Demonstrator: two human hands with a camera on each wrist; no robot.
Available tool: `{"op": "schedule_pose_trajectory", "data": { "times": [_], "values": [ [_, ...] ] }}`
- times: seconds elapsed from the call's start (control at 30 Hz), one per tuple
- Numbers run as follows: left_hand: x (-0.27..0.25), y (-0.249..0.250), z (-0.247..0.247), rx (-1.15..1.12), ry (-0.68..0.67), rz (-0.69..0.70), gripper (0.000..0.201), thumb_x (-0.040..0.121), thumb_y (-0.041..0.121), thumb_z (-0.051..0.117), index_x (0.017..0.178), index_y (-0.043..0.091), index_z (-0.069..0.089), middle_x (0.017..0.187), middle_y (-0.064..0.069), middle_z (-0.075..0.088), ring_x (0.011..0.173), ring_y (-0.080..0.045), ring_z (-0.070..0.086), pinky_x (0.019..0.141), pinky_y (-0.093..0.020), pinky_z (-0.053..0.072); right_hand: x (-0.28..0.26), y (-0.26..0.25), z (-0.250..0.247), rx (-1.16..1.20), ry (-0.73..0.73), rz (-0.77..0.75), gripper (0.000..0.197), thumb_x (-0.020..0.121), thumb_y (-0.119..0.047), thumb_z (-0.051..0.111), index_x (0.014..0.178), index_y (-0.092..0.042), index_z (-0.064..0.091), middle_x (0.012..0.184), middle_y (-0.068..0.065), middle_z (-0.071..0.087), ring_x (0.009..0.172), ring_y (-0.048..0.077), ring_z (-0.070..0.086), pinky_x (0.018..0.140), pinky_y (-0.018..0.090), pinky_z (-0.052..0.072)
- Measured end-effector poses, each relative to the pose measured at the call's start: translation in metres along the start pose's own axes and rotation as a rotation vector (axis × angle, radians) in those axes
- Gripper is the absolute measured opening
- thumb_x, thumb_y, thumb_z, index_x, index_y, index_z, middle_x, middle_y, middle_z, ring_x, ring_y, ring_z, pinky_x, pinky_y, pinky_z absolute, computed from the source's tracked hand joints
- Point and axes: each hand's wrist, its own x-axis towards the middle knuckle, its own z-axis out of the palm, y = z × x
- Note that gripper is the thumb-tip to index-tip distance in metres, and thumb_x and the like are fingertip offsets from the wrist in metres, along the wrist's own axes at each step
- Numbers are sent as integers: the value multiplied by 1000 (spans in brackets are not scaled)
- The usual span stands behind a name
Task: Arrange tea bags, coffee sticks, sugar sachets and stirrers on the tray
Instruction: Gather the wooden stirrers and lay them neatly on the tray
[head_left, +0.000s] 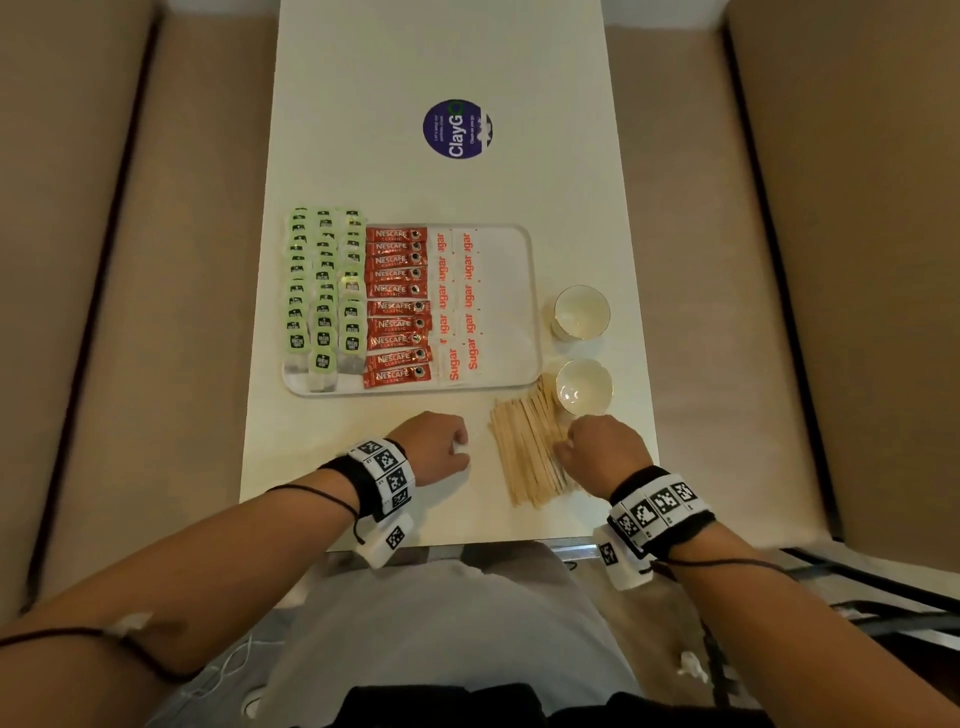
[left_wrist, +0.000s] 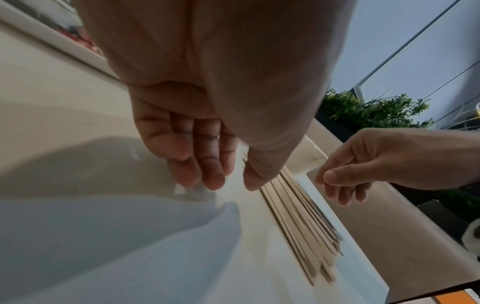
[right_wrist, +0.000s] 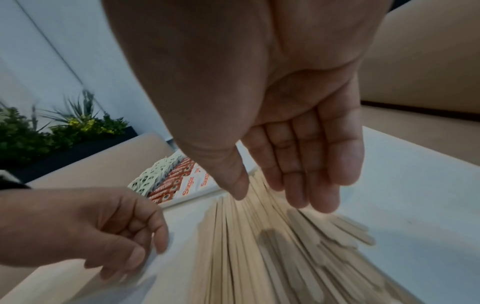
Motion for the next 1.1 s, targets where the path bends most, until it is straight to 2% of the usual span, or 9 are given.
{"op": "schedule_pose_trajectory", "data": {
  "times": [0.1, 0.27, 0.37, 0.53, 0.7, 0.83, 0.9, 0.97, 1.1],
  "values": [
    [3, 13, 12, -30, 31, -26, 29, 89, 40, 68, 110, 21, 62, 90, 6, 65, 84, -14, 62, 80, -31, 52, 0, 3, 9, 5, -30, -28, 27, 96, -39, 56, 78, -18, 54, 75, -1, 58, 73, 22, 62, 70, 34, 55],
    [9, 34, 27, -62, 72, -35, 37, 86, 43, 72, 112, 18, 62, 92, 2, 66, 85, -18, 63, 82, -34, 54, 2, 0, 24, 49, -4, -110, 33, 94, -42, 64, 111, -14, 58, 104, 6, 62, 91, 27, 65, 83, 41, 56],
    [12, 42, 32, -71, 81, -41, 41, 84, 45, 75, 111, 19, 61, 91, 2, 66, 83, -16, 63, 80, -34, 55, 3, -5, 31, 69, 18, -152, 35, 95, -36, 65, 119, -11, 57, 113, 9, 62, 97, 29, 66, 86, 42, 57],
    [11, 44, 33, -80, 115, -85, 43, 80, 47, 80, 106, 20, 59, 89, 2, 66, 82, -18, 63, 78, -36, 55, 6, -15, 36, 161, -13, -133, 32, 93, -34, 68, 114, -13, 56, 106, 8, 67, 92, 26, 65, 81, 38, 56],
    [7, 38, 30, -72, 135, -127, 58, 77, 56, 77, 117, 18, 58, 99, 2, 67, 88, -16, 63, 79, -33, 53, 9, -28, 35, 233, -28, -133, 48, 93, -35, 71, 129, -11, 52, 107, 8, 69, 96, 26, 66, 76, 32, 52],
    [-2, 32, 28, -36, 136, -103, 73, 79, 58, 75, 132, 13, 53, 110, -2, 67, 98, -20, 63, 84, -35, 53, 15, -40, 30, 285, -64, -135, 44, 92, -38, 71, 121, -7, 59, 109, 9, 69, 97, 26, 66, 85, 39, 56],
    [-6, 30, 28, 9, 132, -78, 75, 77, 62, 74, 131, 14, 54, 114, -4, 66, 101, -23, 64, 86, -40, 55, 18, -47, 27, 298, -86, -127, 43, 93, -43, 69, 115, -6, 64, 107, 9, 69, 97, 27, 66, 85, 38, 55],
    [-8, 27, 27, 54, 136, -71, 71, 73, 67, 73, 121, 17, 56, 109, -3, 63, 96, -23, 63, 83, -42, 55, 21, -55, 24, 267, -113, -125, 40, 97, -43, 62, 101, -4, 67, 94, 9, 68, 88, 26, 66, 78, 37, 55],
    [-13, 25, 27, 120, 156, -78, 78, 72, 70, 73, 124, 16, 50, 110, -4, 54, 91, -21, 59, 79, -39, 54, 26, -68, 23, 267, -160, -109, 35, 102, -31, 51, 84, -4, 63, 77, 7, 63, 75, 25, 64, 66, 33, 50]
  ]
}}
